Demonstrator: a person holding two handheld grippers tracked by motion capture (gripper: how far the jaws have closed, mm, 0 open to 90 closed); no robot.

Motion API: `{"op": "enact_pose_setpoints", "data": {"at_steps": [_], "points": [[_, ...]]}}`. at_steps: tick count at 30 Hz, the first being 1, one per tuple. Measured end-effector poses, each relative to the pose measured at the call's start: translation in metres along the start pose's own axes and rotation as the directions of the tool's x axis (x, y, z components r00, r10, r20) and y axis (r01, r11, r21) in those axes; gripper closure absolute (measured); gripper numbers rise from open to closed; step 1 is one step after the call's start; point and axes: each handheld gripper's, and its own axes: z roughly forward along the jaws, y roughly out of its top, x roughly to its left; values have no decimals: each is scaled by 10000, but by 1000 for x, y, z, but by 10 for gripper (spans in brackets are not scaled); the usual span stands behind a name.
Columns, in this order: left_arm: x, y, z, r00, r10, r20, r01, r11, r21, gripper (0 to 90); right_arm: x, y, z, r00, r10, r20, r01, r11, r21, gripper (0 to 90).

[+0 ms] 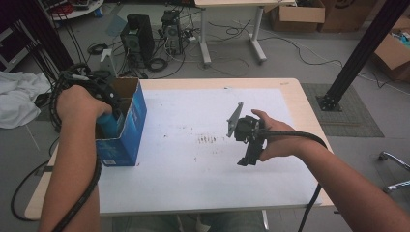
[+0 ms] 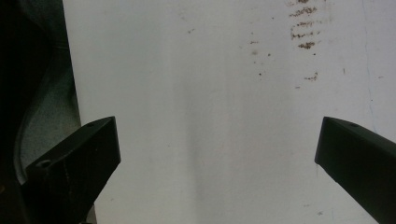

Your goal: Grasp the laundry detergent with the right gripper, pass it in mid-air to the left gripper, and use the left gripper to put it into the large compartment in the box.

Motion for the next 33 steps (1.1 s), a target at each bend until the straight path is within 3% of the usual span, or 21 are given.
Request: {"op": "enact_pose_setpoints", "data": {"at_steps": [21,28,33], "points": [[4,4,44,10000,6,34,-7,9998,209,382,-2,-5,6,9997,166,-190,-167,9998,-60,0],[4,3,44,9999,-23,140,22,10000,82,382,-4,-3,8,9996,154,-217,-156,9998,-75,0],[7,3,44,9991,-301,286,302,9995,-41,381,-5,-1,9,9996,159,-244,-161,9998,-100,0]]}}
